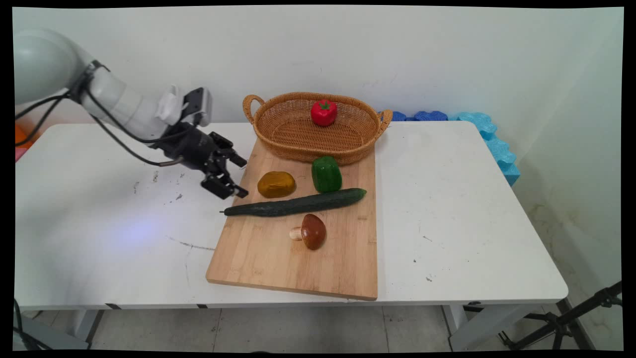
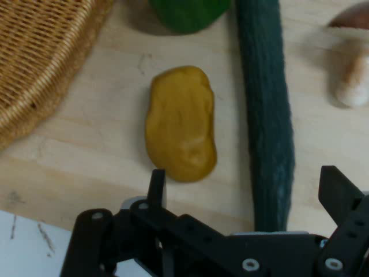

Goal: Pick up the potato from the cutting board

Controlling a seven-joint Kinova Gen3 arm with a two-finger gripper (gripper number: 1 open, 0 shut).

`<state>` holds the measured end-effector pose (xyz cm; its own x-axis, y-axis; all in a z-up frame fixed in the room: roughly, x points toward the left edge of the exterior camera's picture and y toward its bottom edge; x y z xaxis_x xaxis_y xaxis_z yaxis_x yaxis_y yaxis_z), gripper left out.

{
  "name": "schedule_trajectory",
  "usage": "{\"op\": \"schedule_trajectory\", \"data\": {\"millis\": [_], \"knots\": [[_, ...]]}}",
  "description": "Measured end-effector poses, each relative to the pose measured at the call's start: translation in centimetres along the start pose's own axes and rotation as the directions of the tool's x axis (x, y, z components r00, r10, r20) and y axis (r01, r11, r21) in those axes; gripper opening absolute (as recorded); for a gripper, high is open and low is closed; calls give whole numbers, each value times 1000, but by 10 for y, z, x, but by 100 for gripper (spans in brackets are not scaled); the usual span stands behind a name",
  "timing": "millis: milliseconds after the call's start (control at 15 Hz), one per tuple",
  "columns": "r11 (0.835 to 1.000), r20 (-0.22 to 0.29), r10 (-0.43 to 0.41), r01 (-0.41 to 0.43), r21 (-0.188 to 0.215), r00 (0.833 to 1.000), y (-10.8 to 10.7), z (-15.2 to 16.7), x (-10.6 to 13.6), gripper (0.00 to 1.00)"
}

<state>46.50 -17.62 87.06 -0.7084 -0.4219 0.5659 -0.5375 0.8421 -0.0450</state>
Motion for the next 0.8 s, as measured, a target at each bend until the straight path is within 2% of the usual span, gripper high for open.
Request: {"op": "schedule_trajectory", "data": {"millis": [267, 800], "knots": [[999, 21, -20, 20, 38, 1000, 0, 24, 17, 100], [995, 58, -43, 37, 90, 997, -4, 61, 34, 100]]}}
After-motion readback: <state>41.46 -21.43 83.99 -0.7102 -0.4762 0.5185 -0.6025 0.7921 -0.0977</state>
